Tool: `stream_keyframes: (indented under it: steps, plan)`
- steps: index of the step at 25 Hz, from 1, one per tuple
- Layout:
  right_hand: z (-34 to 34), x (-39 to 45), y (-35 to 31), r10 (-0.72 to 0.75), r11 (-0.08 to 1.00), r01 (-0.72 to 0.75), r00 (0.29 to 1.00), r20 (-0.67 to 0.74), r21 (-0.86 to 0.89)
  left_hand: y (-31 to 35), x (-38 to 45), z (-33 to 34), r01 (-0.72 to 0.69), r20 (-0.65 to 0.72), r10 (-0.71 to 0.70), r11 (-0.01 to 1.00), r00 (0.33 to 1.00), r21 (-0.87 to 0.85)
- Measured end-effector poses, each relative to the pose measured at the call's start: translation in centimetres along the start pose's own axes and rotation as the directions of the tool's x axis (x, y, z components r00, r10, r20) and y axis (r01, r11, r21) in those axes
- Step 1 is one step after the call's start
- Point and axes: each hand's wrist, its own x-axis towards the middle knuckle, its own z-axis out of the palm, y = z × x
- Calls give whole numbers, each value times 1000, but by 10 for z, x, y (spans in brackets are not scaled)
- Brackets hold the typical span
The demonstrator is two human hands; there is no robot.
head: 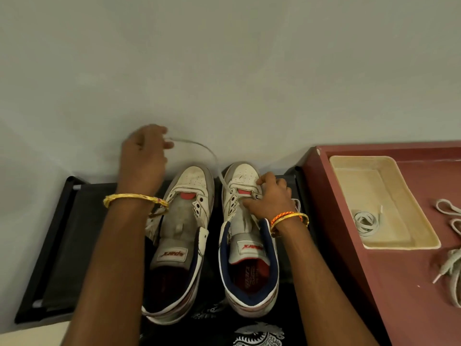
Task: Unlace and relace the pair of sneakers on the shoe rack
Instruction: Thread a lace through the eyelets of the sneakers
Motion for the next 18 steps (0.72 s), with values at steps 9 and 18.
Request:
stream_keyframes:
  steps: [9, 18]
  plan:
    - [-46, -18, -28, -357, 715, 213, 930, 87, 666, -25, -29, 46, -105, 542, 5, 983, 840, 153]
    - [-3, 3, -12, -105, 985, 112, 993, -57, 128, -76, -16, 54, 24, 417, -174, 940, 892, 341]
